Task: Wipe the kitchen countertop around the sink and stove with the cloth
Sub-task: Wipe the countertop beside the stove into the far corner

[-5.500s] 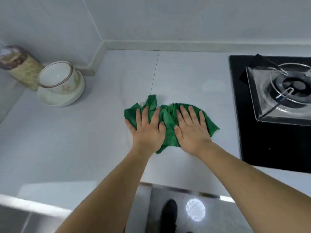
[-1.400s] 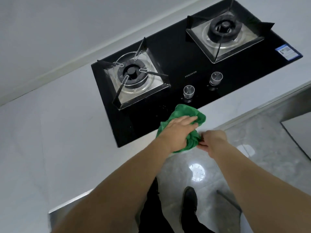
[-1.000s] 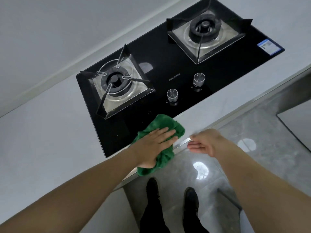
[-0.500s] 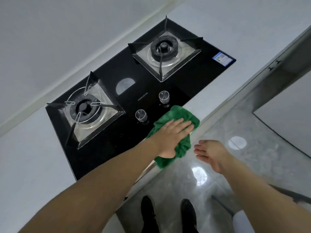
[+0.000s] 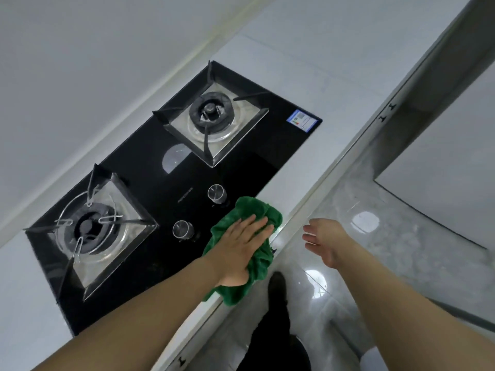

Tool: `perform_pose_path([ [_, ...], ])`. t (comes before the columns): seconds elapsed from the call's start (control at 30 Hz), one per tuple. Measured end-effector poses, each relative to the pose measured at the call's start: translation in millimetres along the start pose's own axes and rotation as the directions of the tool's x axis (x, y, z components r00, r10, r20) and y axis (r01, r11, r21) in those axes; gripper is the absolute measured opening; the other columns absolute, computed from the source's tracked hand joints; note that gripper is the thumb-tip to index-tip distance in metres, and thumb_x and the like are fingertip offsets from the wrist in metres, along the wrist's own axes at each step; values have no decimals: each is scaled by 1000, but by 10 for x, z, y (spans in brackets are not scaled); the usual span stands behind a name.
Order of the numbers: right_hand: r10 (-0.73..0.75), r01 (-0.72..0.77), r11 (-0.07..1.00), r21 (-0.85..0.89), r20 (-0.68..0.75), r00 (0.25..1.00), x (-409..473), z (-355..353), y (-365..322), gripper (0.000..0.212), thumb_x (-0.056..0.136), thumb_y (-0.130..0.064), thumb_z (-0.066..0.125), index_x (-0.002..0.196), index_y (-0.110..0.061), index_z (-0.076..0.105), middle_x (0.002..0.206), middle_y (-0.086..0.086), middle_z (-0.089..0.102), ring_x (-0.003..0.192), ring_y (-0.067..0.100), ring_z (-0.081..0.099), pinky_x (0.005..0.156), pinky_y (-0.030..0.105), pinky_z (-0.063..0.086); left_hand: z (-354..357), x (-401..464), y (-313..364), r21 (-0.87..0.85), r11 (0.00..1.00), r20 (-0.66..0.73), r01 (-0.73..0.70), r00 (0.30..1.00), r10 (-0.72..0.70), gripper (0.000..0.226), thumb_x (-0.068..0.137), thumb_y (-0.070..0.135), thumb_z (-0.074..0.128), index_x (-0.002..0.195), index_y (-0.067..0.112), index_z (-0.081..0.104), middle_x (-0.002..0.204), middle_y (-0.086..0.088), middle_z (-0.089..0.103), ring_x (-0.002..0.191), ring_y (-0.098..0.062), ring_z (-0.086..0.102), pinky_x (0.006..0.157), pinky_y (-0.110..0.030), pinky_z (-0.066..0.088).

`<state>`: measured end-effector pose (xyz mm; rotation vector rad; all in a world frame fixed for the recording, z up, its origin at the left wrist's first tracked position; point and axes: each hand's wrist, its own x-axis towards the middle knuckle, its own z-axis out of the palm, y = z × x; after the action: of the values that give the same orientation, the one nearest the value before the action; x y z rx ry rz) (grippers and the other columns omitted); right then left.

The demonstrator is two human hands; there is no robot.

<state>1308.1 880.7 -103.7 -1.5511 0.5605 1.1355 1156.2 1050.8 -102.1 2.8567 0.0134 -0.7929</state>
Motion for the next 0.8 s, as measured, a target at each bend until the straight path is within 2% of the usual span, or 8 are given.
perform_pose_path([
  [0.07,1,0,999,35,-43,999,105,-52,-173,39,96,-7,43,133,5,45,114,22,57,79,22,53,83,39,49,-223,367,108,-17,1000,-30,-7,1000,7,112,78,17,63,152,31,-19,160,8,-24,145,-15,-28,120,-42,-13],
  [0.13,-3,8,999,51,-102,995,182,-78,-371,34,98,-7,41,129,4,48,109,19,58,87,25,52,96,42,47,-480,813,203,-49,998,-87,-36,996,32,109,78,15,62,154,28,-14,161,6,-20,146,-18,-24,119,-42,-14],
  [0.17,-9,16,998,53,-118,993,210,-79,-465,32,98,-9,40,127,3,49,108,16,57,90,25,52,98,42,46,-578,976,241,-65,997,-117,-49,992,41,108,77,14,61,155,27,-12,162,6,-19,147,-18,-22,119,-41,-15],
  [0.37,-51,62,996,62,-166,985,382,-119,-898,27,100,-12,38,122,-4,51,109,11,58,92,24,56,88,37,48,-483,826,136,-130,982,-148,-136,982,116,104,77,10,60,156,29,-5,162,9,-13,147,-12,-19,120,-39,-15],
  [0.5,-58,73,992,100,-153,987,416,-221,-1142,27,100,-12,36,122,-5,51,101,8,58,84,22,57,86,37,47,-476,804,152,-81,990,-111,-114,988,105,108,74,14,61,155,29,-9,162,8,-15,146,-14,-23,119,-41,-15],
  [0.57,-55,70,993,97,-147,988,416,-334,-1275,29,100,-13,36,123,-4,50,107,8,58,88,22,58,89,37,47,-551,919,196,-52,994,-82,-95,993,90,109,73,17,61,155,28,-11,162,7,-15,146,-16,-23,119,-42,-16],
  [0.7,-69,79,996,51,-165,984,466,-632,-1544,35,102,-14,33,134,-4,43,129,13,55,107,28,56,91,38,46,-984,1635,403,-47,997,-121,-64,991,58,106,76,22,60,155,27,-10,162,5,-16,147,-19,-21,118,-42,-18],
  [0.8,-59,67,997,42,-169,984,557,-819,-1778,39,102,-13,32,139,-3,40,133,14,53,114,30,55,93,39,46,-1298,2205,539,-80,996,-147,-36,989,24,104,78,21,60,155,27,-9,163,4,-15,148,-19,-19,116,-39,-20],
])
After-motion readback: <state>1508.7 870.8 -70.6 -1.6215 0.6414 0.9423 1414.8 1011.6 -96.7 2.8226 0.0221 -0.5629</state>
